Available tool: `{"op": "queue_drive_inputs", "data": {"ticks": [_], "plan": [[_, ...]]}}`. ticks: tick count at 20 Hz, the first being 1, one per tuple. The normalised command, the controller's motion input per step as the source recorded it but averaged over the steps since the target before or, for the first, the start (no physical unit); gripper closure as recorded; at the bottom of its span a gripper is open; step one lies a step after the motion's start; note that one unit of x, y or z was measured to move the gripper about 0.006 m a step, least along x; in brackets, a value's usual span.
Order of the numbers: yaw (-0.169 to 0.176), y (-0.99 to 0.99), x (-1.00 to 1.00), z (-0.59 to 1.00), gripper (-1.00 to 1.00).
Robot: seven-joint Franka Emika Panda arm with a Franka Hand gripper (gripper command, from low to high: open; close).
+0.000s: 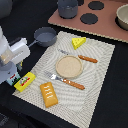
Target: Interact with the objects in diverse but meaningful ways.
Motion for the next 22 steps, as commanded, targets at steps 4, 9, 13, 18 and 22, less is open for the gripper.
{"op": "queue_drive_inputs", "data": {"ticks": [4, 9, 13, 18, 22], "plan": [[0.018, 0.12, -0.66, -0.11, -1.00], [0.018, 0.11, -0.71, -0.16, -1.00], [0.018, 0.10, -0.61, -0.09, -1.00], [0.020, 0.08, -0.42, -0.02, 1.00], [0.023, 0.11, -0.33, -0.01, 1.00]]}}
